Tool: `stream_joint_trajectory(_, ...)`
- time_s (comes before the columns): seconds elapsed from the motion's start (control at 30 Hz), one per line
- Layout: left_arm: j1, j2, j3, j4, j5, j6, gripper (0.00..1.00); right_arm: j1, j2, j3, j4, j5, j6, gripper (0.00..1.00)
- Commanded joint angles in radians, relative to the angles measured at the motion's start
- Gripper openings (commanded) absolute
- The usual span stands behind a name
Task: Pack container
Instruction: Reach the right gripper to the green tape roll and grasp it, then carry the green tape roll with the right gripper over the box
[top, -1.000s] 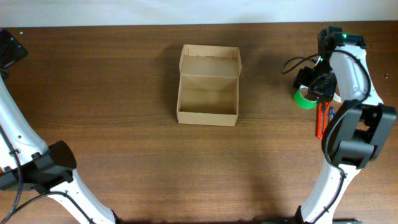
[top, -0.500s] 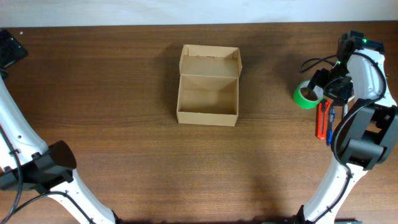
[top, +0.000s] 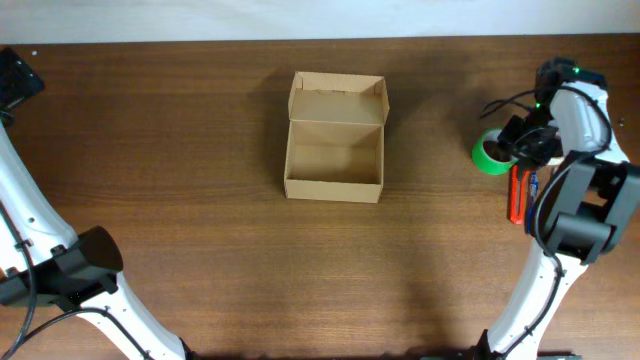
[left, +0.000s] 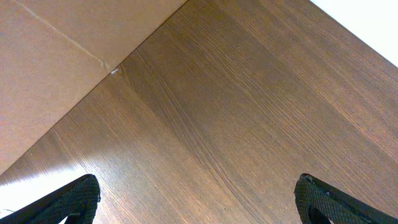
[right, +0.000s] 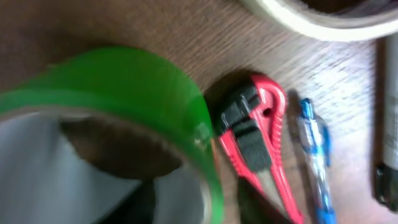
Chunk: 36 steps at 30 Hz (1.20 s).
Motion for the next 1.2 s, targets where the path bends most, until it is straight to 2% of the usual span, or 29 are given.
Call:
stream_joint_trajectory(0.0, 0.003, -0.014, -0.005, -0.001, 0.007, 0.011, 1.0, 0.0, 0.024, 0.013, 0.004, -0.004, 0.018, 0.18)
stream_joint_trajectory(0.03, 0.003, -0.014, -0.005, -0.001, 0.007, 0.011, 1.0, 0.0, 0.024, 0.013, 0.005, -0.006, 0.018, 0.04)
stream_joint_trajectory(0.33, 0.003, -0.014, -0.005, -0.001, 0.007, 0.011, 1.0, 0.016, -0.021, 0.058, -0.016, -0.134, -0.075, 0.04)
stream_joint_trajectory(0.53, 0.003, -0.014, -0.005, -0.001, 0.007, 0.011, 1.0, 0.097, -0.151, 0.243, -0.172, -0.135, -0.101, 0.04)
stream_joint_trajectory(0.7, 0.003, -0.014, -0.005, -0.001, 0.007, 0.011, 1.0, 0.248, -0.264, 0.457, -0.292, -0.117, -0.168, 0.04)
stream_joint_trajectory(0.8, 0.003, -0.014, -0.005, -0.001, 0.007, 0.011, 1.0, 0.383, -0.311, 0.549, -0.338, -0.034, -0.172, 0.03)
stream_joint_trajectory(1.03, 0.003, -0.014, -0.005, -0.001, 0.007, 0.011, 1.0, 0.676, -0.299, 0.541, -0.335, 0.008, -0.268, 0.04)
stream_joint_trajectory(1.17, 0.003, -0.014, -0.005, -0.001, 0.007, 0.011, 1.0, 0.794, -0.237, 0.516, -0.319, 0.061, -0.284, 0.03)
